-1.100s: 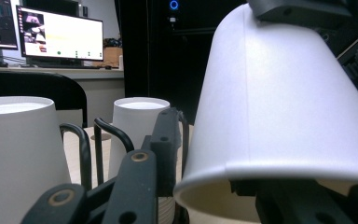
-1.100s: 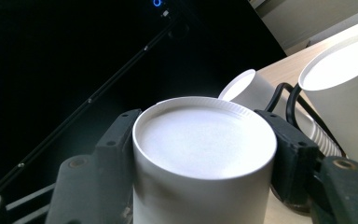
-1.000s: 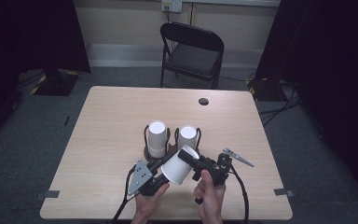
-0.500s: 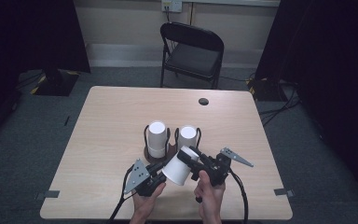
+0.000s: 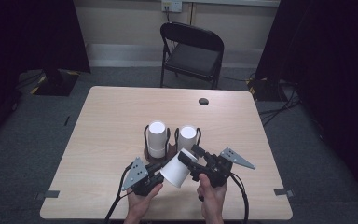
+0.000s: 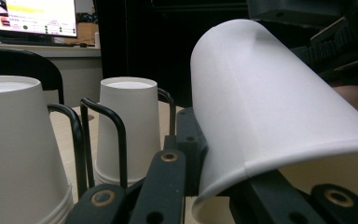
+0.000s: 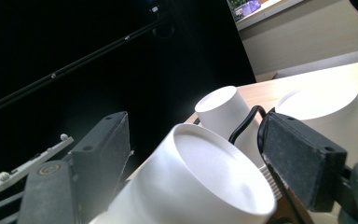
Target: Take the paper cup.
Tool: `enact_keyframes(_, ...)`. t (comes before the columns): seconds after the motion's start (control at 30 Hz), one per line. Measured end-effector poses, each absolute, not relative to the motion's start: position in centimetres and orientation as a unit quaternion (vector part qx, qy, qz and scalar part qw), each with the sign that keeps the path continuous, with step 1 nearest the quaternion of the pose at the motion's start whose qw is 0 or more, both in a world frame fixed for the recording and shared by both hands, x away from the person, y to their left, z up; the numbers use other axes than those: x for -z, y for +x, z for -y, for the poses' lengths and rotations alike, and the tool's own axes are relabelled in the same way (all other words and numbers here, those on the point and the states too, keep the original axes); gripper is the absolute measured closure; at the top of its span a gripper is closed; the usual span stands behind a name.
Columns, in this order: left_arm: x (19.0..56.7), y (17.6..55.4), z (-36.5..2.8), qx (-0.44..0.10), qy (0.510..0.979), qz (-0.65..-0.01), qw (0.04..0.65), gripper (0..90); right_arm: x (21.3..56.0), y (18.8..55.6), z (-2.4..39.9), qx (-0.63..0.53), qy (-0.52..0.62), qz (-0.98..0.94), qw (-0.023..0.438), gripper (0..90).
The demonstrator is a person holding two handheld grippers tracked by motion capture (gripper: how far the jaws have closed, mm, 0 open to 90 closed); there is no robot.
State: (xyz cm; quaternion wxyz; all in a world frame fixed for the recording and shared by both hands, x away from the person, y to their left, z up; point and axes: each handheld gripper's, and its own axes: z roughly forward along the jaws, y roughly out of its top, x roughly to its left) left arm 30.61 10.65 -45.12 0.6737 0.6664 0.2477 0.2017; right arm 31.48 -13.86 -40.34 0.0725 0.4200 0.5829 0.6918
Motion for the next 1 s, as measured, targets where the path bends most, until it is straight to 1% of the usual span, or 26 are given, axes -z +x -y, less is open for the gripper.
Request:
enact_keyframes(0.3,44.9,31.0,-11.5,-0.203,0.685,-0.256,0.651,86.3,40.2,31.2,14.5,-0.693,0.412,-0.585,0.090,18.2)
enact_keyframes(0.4,44.6,31.3,-12.3,-0.196,0.696,-0.263,0.639,86.3,40.3,31.2,14.6,-0.690,0.408,-0.590,0.095,17.1)
enact_keyframes(0.5,44.4,31.3,-12.5,-0.203,0.701,-0.265,0.630,86.4,40.3,31.1,14.7,-0.690,0.403,-0.593,0.098,16.4)
enact_keyframes(0.57,44.2,31.4,-12.7,-0.205,0.702,-0.267,0.628,86.4,40.3,30.9,14.8,-0.685,0.399,-0.599,0.114,15.6)
enact_keyframes(0.6,44.1,31.4,-12.9,-0.214,0.699,-0.268,0.627,86.4,40.3,30.9,14.8,-0.685,0.399,-0.599,0.114,15.6)
enact_keyframes(0.63,43.8,31.5,-13.1,-0.221,0.697,-0.271,0.626,86.4,40.3,30.6,14.9,-0.679,0.398,-0.602,0.133,13.5)
enact_keyframes(0.87,43.2,31.8,-13.1,-0.225,0.713,-0.271,0.606,86.8,40.7,30.1,15.4,-0.663,0.394,-0.619,0.148,13.3)
enact_keyframes(1.0,42.9,32.1,-12.9,-0.211,0.732,-0.270,0.589,86.8,41.1,29.7,15.6,-0.657,0.388,-0.628,0.151,13.5)
